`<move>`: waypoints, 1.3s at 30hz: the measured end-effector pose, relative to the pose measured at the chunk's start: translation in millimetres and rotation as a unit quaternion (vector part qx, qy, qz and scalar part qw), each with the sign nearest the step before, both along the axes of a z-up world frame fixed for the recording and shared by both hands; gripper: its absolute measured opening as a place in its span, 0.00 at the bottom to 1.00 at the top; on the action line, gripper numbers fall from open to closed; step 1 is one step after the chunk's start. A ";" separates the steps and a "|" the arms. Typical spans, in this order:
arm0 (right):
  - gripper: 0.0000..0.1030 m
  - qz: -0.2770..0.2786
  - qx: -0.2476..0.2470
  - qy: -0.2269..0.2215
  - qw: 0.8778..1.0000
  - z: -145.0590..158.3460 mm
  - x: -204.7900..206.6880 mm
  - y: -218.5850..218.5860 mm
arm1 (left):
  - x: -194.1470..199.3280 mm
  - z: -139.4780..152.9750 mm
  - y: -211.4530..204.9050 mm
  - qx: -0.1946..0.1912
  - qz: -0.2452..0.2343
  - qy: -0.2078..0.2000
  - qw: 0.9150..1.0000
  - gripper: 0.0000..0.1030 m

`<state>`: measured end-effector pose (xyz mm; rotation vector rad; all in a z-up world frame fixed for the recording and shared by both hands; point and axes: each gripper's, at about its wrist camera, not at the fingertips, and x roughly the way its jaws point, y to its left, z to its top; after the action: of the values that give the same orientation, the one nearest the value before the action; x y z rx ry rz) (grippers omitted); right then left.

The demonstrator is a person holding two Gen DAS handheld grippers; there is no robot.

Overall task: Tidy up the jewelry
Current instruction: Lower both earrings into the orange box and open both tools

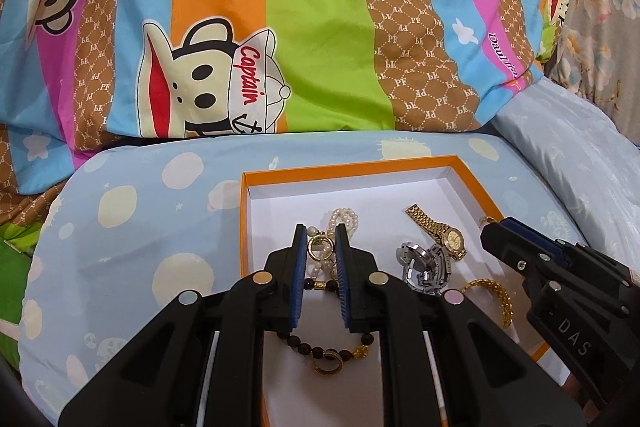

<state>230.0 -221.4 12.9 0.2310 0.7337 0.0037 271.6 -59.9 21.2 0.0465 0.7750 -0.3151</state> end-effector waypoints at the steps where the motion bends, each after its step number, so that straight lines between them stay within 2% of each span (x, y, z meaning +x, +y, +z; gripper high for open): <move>1: 0.15 0.000 0.000 0.001 1.000 -0.6 0.4 0.0 | 0.3 -0.6 -0.1 0.000 0.000 0.000 1.000 0.13; 24: 0.16 0.001 -0.004 0.014 1.000 -16.8 7.7 2.7 | 2.4 -9.6 -4.5 0.003 -0.001 0.002 1.000 0.13; 26: 0.18 0.000 -0.003 0.013 1.000 -16.5 7.4 2.0 | 2.9 -9.8 -3.7 0.001 0.003 0.006 1.000 0.24; 27: 0.19 -0.002 -0.003 0.012 1.000 -16.1 7.0 1.5 | 2.5 -9.7 -3.3 0.003 0.008 0.004 1.000 0.38; 28: 0.19 -0.003 -0.003 0.012 1.000 -15.8 6.7 1.3 | 1.7 -9.1 -2.9 0.005 0.013 0.000 1.000 0.43; 39: 0.19 -0.002 -0.002 0.011 1.000 -14.9 4.8 1.2 | -2.2 -6.3 -5.4 0.008 0.006 -0.007 1.000 0.43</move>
<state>234.7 -220.2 -2.0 0.2285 0.7545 -0.0032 269.4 -65.2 14.9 0.0587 0.7643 -0.2972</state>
